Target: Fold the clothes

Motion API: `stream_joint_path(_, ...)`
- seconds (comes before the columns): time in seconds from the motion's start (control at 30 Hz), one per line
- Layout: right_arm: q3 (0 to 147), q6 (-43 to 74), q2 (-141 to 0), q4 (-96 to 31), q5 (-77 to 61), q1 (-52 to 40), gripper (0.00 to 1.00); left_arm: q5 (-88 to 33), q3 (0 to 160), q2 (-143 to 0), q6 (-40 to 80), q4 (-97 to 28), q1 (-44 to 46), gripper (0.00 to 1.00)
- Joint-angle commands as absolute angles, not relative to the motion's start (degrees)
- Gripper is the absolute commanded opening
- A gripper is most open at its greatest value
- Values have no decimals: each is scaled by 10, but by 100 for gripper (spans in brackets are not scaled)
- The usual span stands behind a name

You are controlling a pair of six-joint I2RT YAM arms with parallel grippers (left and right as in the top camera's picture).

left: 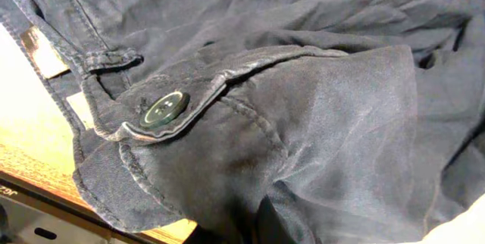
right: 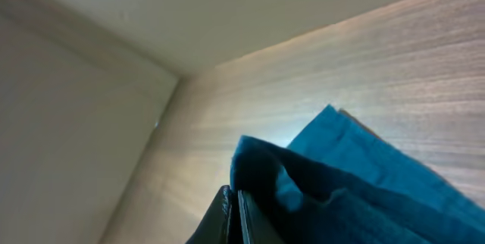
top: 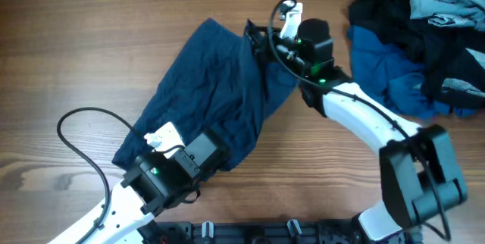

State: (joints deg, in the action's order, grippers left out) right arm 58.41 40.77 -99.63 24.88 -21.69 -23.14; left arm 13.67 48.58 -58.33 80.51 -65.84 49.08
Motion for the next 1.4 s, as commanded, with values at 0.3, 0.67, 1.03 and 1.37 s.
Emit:
stream_joint_path(0.3,741,510,-1201,344,-144,-273,4,125,479,-584,819,-656,493,11)
stream_joint_path(0.67,816,511,-1277,348,-67,-298,4,135,480,-584,812,-656,493,63)
stream_joint_path(1.03,918,422,-1217,220,-264,-235,97,255,521,-503,674,-609,492,88)
stream_joint_path(1.37,979,289,-1031,-232,-391,-20,99,76,521,-638,448,-467,492,79)
